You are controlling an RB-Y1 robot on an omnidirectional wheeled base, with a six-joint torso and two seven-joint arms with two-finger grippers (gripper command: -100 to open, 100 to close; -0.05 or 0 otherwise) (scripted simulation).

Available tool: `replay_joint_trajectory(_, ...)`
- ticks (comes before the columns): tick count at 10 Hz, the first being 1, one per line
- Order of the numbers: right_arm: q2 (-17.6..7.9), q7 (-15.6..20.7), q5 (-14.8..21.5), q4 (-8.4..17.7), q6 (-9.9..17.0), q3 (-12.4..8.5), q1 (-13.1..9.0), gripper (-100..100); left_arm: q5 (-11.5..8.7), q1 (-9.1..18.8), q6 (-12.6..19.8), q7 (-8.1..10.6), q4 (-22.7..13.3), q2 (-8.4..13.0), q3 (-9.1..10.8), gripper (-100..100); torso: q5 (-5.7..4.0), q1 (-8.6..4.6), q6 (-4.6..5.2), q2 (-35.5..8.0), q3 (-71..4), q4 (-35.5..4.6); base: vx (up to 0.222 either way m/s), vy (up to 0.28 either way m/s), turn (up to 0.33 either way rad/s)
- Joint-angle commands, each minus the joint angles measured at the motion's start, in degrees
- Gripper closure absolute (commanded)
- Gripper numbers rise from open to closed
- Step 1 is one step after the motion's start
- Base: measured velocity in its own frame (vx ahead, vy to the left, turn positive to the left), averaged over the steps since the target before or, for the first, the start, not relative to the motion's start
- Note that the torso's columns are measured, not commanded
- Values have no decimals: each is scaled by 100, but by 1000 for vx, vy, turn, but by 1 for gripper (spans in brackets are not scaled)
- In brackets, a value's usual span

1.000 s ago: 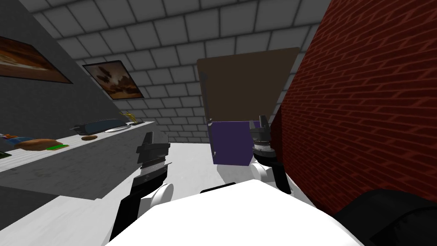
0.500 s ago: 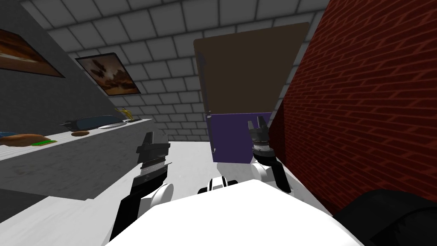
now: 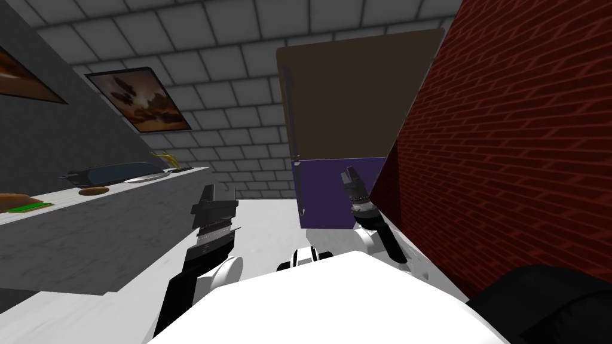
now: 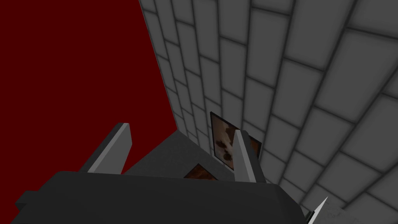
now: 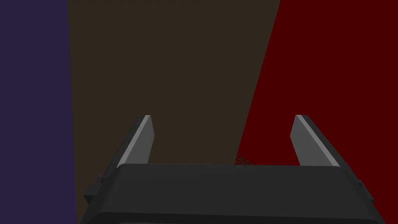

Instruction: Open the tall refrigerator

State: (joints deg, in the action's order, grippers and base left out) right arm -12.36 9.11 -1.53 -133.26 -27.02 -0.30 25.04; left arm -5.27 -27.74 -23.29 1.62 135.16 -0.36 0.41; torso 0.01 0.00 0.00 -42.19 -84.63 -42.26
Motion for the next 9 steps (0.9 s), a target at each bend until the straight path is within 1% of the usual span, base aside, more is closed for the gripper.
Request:
replay_joint_trajectory(1, -336, 18, 194, 145, 185, -10, -99, -100, 0, 0, 0, 0, 0, 0, 0, 0, -1, 0, 0, -10, 5, -2, 41, 116, -32)
replay_joint_trajectory(2, -553, 28, 328, 250, 275, -18, -141, -100, 0, 1, 0, 0, 0, 0, 0, 0, -1, -4, -1, -21, 13, -6, 45, 104, -61)
replay_joint_trajectory(3, -718, 39, 472, 359, 372, -26, -185, -100, 0, 1, 0, 0, 0, 0, 0, 0, -2, -7, 1, -19, 12, -6, 64, 150, -86)
replay_joint_trajectory(4, -780, 39, 472, 359, 372, -26, -185, -100, 0, 0, 0, 0, 0, 0, 0, 0, 2, 9, 0, -9, 6, -3, 59, 135, -40)
replay_joint_trajectory(5, -1002, 51, 623, 472, 473, -34, -231, -100, 0, 1, 0, 0, 0, 0, 0, 0, 1, 3, -1, -7, 4, -2, 83, 123, -65)
replay_joint_trajectory(6, -1163, 63, 782, 587, 578, -42, -278, -100, 0, 0, 0, 0, 0, 0, 0, 0, -1, -3, 0, 0, 0, 0, 97, 153, -104)
replay_joint_trajectory(7, -1265, 63, 782, 587, 578, -42, -278, -100, 0, 0, 0, 0, 0, 0, 0, 0, 0, 4, 0, 1, -1, 1, 61, 126, -38)
replay_joint_trajectory(8, -1465, 76, 945, 704, 686, -51, -326, -100, 0, 1, 0, 0, 0, 0, 0, 0, -1, -5, -1, -13, 7, -3, 56, 123, -62)
replay_joint_trajectory(9, -1520, 76, 945, 704, 686, -51, -326, -100, 0, 0, 0, 0, 0, 0, 0, 0, -2, -5, 1, -17, 11, -5, 52, 95, -40)
